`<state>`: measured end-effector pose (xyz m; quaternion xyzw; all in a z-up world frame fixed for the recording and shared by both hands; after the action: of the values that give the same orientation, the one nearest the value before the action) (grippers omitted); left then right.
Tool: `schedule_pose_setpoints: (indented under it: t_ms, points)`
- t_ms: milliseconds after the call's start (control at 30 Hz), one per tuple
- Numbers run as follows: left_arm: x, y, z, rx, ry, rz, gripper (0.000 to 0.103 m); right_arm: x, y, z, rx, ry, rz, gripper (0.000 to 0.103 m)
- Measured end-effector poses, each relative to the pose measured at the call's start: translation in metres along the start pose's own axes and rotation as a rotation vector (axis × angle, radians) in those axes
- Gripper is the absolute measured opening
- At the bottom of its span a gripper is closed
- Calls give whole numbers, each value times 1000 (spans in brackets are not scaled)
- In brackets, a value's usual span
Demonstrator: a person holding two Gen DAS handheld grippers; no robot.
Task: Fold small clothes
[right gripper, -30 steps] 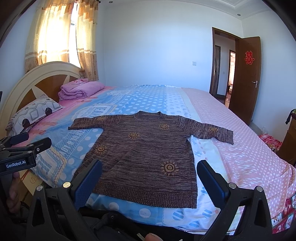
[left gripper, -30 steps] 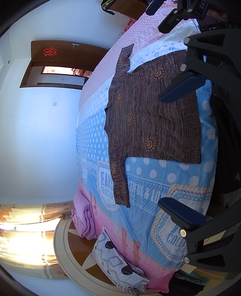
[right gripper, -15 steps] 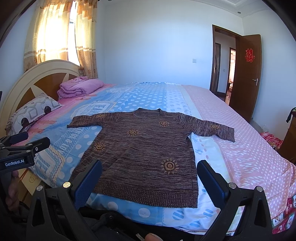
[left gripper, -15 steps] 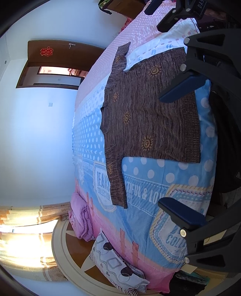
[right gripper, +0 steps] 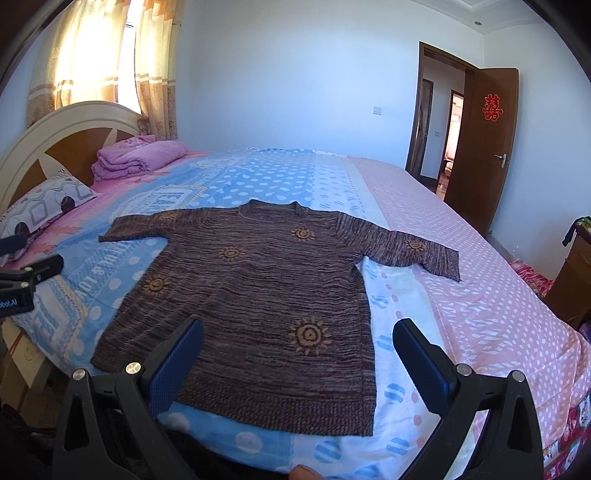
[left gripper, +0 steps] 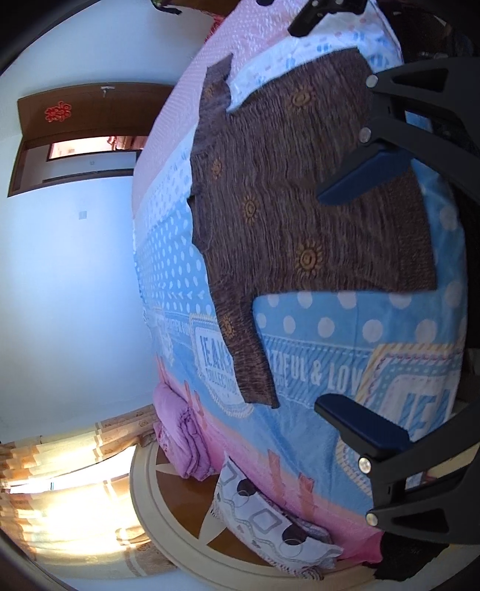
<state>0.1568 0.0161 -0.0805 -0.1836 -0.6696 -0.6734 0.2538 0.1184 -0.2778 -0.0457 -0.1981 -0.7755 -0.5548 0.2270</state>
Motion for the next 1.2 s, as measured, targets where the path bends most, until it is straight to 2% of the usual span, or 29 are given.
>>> schedule_pose_setpoints:
  t_ms: [200, 567, 767, 833, 967, 1067, 1133, 1200]
  points:
    - [-44, 19, 4, -21, 68, 10, 103, -50, -6, -19, 3, -23, 69, 102]
    - [-127, 50, -27, -51, 97, 2, 103, -138, -17, -67, -18, -62, 204, 102]
    - [-179, 67, -42, -64, 136, -25, 103, -181, -18, -116, -111, -44, 235, 102]
    - [-198, 67, -44, -58, 157, -13, 103, -197, -20, -134, -148, -26, 251, 102]
    - [-231, 64, -44, -39, 181, 28, 103, -219, -22, -176, -207, -56, 265, 102]
    - [-250, 64, -39, -38, 235, 28, 103, -236, -25, -212, -287, -75, 278, 96]
    - [-261, 64, -34, -19, 261, 40, 103, -246, -28, -241, -351, -95, 278, 76]
    - [-268, 64, -28, 3, 277, 55, 103, -255, -31, -264, -402, -104, 286, 67]
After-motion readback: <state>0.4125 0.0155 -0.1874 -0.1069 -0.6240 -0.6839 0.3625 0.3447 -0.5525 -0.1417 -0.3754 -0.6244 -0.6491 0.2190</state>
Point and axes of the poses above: each gripper's, at about its wrist camera, not at the fingertips, and x roughly against the way its jaws point, z to its left, y to its top, the point moved 10 cm from there along -x, roughly the way its jaws point, and after that the axes turned 11 degrees about x, right-handed, at the moved point
